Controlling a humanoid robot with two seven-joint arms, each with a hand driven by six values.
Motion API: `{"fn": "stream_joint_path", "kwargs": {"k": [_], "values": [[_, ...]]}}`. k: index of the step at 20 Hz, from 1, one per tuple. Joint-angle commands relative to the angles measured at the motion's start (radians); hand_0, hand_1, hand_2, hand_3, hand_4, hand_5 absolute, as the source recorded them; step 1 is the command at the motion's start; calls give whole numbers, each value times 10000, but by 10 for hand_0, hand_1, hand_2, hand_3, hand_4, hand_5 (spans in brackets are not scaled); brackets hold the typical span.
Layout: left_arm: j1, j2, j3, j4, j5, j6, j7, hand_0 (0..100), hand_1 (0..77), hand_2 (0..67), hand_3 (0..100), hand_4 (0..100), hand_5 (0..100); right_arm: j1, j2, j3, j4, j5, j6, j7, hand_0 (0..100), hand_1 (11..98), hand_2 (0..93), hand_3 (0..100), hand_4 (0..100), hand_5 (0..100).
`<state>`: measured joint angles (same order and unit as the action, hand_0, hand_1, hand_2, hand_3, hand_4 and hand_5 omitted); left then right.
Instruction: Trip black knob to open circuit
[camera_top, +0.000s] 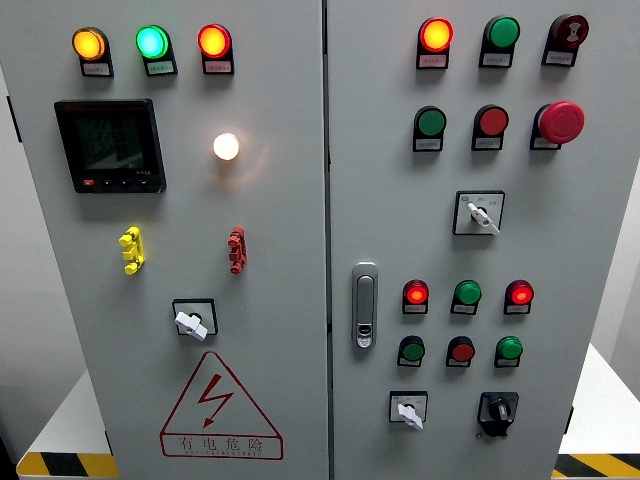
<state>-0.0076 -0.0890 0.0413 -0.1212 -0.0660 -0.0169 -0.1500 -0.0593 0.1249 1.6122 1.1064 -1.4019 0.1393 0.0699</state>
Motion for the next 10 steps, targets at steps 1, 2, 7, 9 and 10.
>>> {"fn": "stream_joint_path", "kwargs": {"k": [1, 2, 7, 9, 10], "values": [[0, 0, 1, 0, 0, 0, -3, 0, 33, 128, 214, 67, 16, 10, 9, -122, 1219, -48, -12, -162, 742, 452, 70, 333, 265, 464], [0, 0, 1, 0, 0, 0, -3, 0, 33, 128, 214, 67, 16, 26, 9, -320, 1558, -78, -28, -162, 746, 452, 68, 333, 265, 465], [0, 0, 1, 0, 0, 0, -3, 0, 32, 128, 214, 67, 16, 348, 25, -1011, 2877, -523, -287, -376, 762, 459, 68, 338, 284, 504], [0, 0, 1, 0, 0, 0, -3, 0, 32, 128, 214, 67, 16, 530, 40, -1242, 3338, -539, -548, -667, 768, 462, 69, 351, 299, 523], [0, 0, 1, 0, 0, 0, -3, 0, 32, 128, 214, 67, 16, 684, 40, -1258, 3462, -539, -580, -775, 769, 466, 68, 357, 313, 533]]}}
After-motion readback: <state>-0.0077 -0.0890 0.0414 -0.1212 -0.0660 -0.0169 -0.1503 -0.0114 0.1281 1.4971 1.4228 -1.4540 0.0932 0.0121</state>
